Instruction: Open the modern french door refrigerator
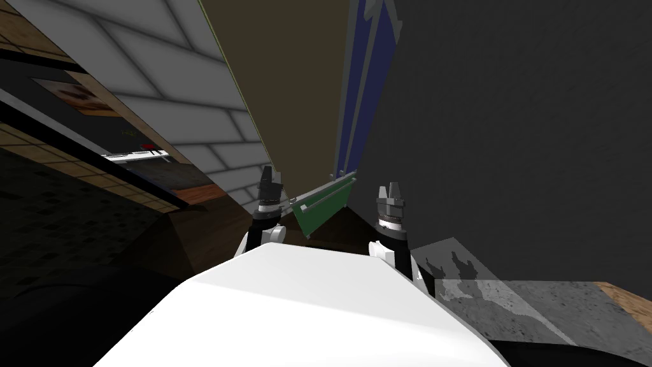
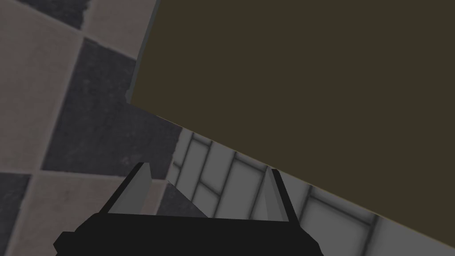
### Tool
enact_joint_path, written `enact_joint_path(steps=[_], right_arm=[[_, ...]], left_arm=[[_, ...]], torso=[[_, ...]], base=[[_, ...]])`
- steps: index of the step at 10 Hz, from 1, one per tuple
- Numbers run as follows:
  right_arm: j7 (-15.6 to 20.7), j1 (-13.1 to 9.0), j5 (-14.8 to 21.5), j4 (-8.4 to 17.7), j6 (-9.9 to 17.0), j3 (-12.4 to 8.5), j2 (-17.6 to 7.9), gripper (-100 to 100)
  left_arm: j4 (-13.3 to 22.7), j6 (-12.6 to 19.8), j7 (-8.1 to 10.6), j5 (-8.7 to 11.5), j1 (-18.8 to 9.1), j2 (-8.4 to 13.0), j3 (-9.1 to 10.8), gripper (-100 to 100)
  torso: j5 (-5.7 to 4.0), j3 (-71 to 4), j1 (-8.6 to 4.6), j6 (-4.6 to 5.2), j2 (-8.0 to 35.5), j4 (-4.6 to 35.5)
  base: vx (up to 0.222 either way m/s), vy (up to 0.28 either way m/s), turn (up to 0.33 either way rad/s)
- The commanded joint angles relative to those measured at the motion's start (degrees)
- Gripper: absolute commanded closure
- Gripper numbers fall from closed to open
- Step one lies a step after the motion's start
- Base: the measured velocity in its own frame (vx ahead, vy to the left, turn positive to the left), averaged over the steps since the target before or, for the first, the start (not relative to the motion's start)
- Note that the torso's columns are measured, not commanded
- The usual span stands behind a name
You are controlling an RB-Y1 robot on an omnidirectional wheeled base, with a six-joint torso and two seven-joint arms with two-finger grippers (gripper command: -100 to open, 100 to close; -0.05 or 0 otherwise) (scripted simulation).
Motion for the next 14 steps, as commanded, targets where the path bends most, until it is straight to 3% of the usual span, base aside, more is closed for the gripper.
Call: enact_joint_path(steps=[1, 9, 10, 11, 14], right_arm=[[0.00, 0.00, 0.00, 0.00, 0.00, 0.00, 0.00, 0], [0.00, 0.00, 0.00, -0.02, -0.01, 0.00, 0.00, 0], [0.00, 0.00, 0.00, -0.02, -0.01, 0.00, 0.00, 0], [0.00, 0.01, 0.00, 0.00, 0.00, 0.00, 0.00, 0], [0.00, 0.01, 0.00, 0.01, 0.00, 0.00, 0.00, 0]], left_arm=[[0.00, 0.00, 0.00, 0.00, 0.00, 0.00, 0.00, 0], [-0.02, -0.01, 0.00, 0.00, 0.00, 0.00, 0.00, 0], [0.77, -0.12, 0.17, 0.25, -0.05, 2.74, 0.28, -100], [1.29, -0.19, 0.27, 0.42, -0.08, 3.93, 0.45, -100], [3.55, -0.43, 0.72, 1.08, -0.24, 7.07, 1.17, -100]], torso=[[0.00, -4.67, 0.00, 0.00, 2.32, 2.35], [0.00, -70.73, 0.00, 0.00, 35.39, 35.37], [0.00, -79.19, 0.00, 0.00, 39.62, 39.60], [0.00, -83.15, -0.02, -0.01, 41.52, 41.48], [-0.01, -84.58, -0.02, 0.00, 42.23, 42.25]], base=[[0.000, 0.000, 0.000], [0.000, 0.000, 0.000], [0.017, -0.014, 0.040], [0.029, -0.032, 0.037], [0.033, -0.035, 0.041]])
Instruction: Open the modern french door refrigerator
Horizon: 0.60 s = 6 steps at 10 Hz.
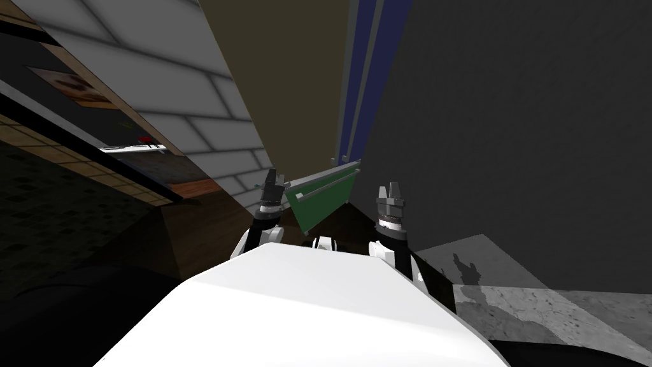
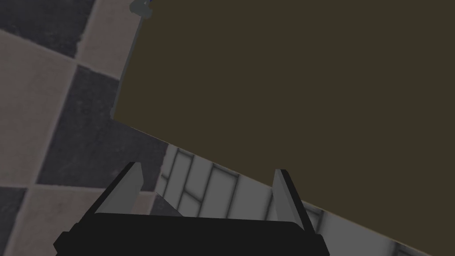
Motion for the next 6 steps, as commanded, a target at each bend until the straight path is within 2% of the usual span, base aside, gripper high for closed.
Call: enact_joint_path(steps=[1, 6], right_arm=[[0.00, 0.00, 0.00, 0.00, 0.00, 0.00, 0.00, 0], [0.00, 0.00, 0.00, 0.00, 0.00, 0.00, 0.00, 0]], left_arm=[[2.27, -0.33, 0.45, 0.65, -0.08, 2.51, 0.68, -100], [8.05, -0.85, 1.56, 2.28, -0.55, 5.66, 2.43, -100]], torso=[[0.01, 0.00, 0.03, 0.00, 0.02, 0.02], [-0.01, -0.01, -0.04, 0.01, 0.02, 0.02]], base=[[0.039, -0.032, 0.049], [0.046, -0.051, 0.062]])
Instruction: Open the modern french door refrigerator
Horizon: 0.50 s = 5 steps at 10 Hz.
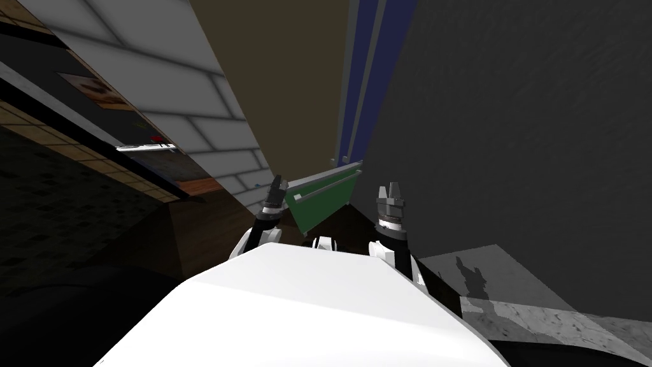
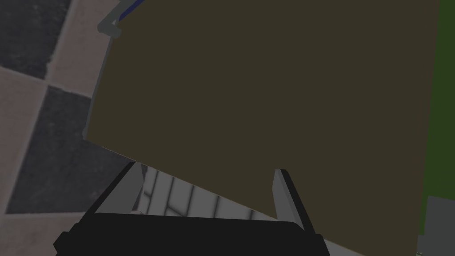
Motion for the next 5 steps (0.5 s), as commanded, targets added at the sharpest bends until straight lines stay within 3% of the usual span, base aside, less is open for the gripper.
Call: enact_joint_path(steps=[1, 5], right_arm=[[0.00, 0.00, 0.00, 0.00, 0.00, 0.00, 0.00, 0], [0.00, 0.00, 0.00, 0.00, 0.00, 0.00, 0.00, 0]], left_arm=[[2.27, -0.20, 0.59, 0.72, -0.37, 1.02, 0.92, -100], [7.73, -0.80, 1.68, 2.34, -0.77, 2.34, 2.67, -100]], torso=[[0.01, 0.00, 0.05, -0.01, 0.01, 0.00], [0.00, -0.01, 0.01, -0.01, -0.01, 0.00]], base=[[0.036, -0.037, 0.027], [0.040, -0.054, 0.071]])
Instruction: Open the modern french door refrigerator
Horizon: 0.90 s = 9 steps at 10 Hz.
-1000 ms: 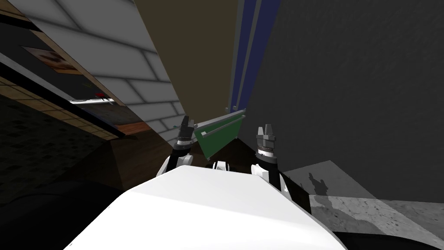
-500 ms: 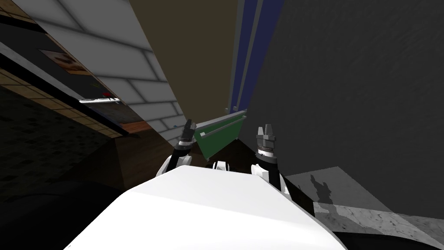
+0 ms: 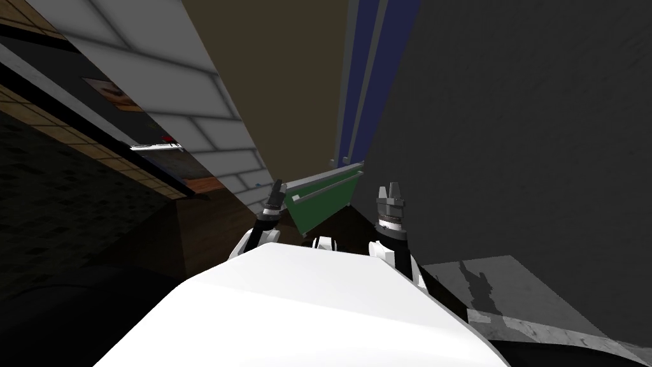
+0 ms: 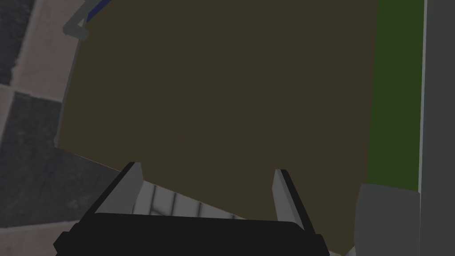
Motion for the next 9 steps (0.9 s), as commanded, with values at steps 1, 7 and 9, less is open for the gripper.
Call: enact_joint_path(steps=[1, 7, 9], right_arm=[[0.00, 0.00, 0.00, 0.00, 0.00, 0.00, 0.00, 0], [0.00, 0.00, 0.00, 0.00, 0.00, 0.00, 0.00, 0], [0.00, 0.00, 0.00, 0.00, 0.00, 0.00, 0.00, 0]], left_arm=[[3.87, -0.02, 0.87, 1.17, -0.78, 0.73, 1.35, -100], [11.87, -0.97, 2.50, 3.61, -1.32, 1.22, 3.98, -100], [15.09, -1.38, 3.16, 4.61, -1.53, 1.12, 5.06, -100]], torso=[[0.00, -0.01, -0.02, 0.01, -0.01, -0.01], [0.01, 0.02, 0.03, 0.01, 0.03, 0.01], [0.04, 0.05, 0.12, 0.00, 0.08, 0.02]], base=[[0.063, -0.084, 0.088], [0.064, -0.079, 0.082], [0.046, -0.056, 0.078]])
